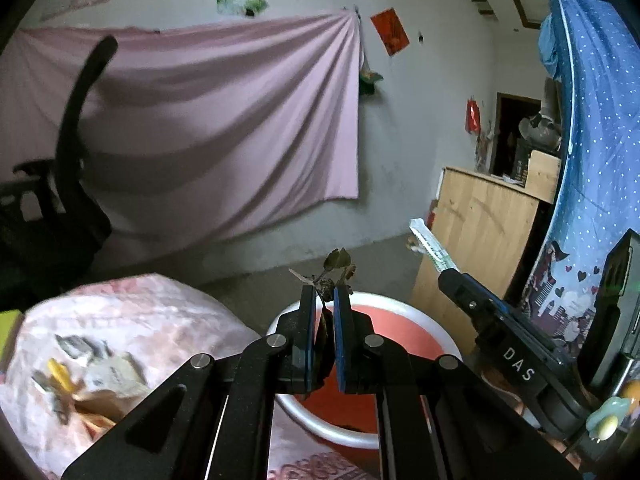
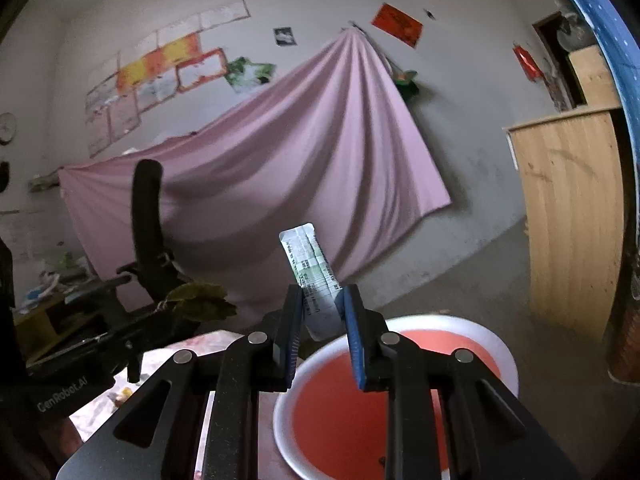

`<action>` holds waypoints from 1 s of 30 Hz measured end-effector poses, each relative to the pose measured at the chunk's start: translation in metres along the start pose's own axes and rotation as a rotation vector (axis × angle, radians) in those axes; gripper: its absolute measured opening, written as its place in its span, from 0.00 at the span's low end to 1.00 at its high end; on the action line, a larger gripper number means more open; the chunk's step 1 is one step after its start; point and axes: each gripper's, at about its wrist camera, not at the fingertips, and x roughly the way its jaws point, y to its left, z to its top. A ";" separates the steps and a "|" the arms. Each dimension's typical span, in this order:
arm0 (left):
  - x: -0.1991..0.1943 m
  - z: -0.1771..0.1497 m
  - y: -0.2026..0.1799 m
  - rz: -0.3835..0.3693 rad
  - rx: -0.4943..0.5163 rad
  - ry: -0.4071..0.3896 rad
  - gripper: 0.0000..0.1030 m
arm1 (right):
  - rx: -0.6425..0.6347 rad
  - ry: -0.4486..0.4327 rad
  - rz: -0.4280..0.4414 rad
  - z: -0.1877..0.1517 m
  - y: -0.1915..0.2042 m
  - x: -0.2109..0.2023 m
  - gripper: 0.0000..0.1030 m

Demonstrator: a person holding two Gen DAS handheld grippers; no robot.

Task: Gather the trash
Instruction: 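Carry both items over the red basin and open both tools to release, then move both tools back over the remaining trash on the bed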

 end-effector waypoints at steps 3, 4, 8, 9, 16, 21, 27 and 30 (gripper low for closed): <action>0.013 0.000 -0.003 -0.010 -0.013 0.054 0.07 | 0.013 0.035 -0.022 -0.001 -0.006 0.006 0.20; 0.017 0.000 -0.004 -0.011 -0.015 0.070 0.07 | 0.016 0.051 -0.031 -0.001 -0.008 0.009 0.20; 0.026 -0.001 -0.004 -0.009 -0.016 0.111 0.09 | 0.023 0.095 -0.050 -0.004 -0.013 0.015 0.20; 0.027 -0.001 -0.004 0.000 -0.014 0.118 0.12 | 0.022 0.106 -0.053 -0.005 -0.013 0.016 0.21; 0.026 -0.004 0.004 0.025 -0.055 0.125 0.36 | 0.019 0.146 -0.058 -0.007 -0.013 0.021 0.32; 0.020 -0.004 0.013 0.044 -0.082 0.122 0.37 | 0.017 0.147 -0.061 -0.007 -0.013 0.021 0.32; 0.000 -0.004 0.027 0.085 -0.114 0.070 0.49 | 0.002 0.122 -0.062 -0.005 -0.007 0.017 0.41; -0.013 -0.003 0.038 0.120 -0.132 0.042 0.55 | -0.008 0.098 -0.057 -0.002 0.000 0.013 0.46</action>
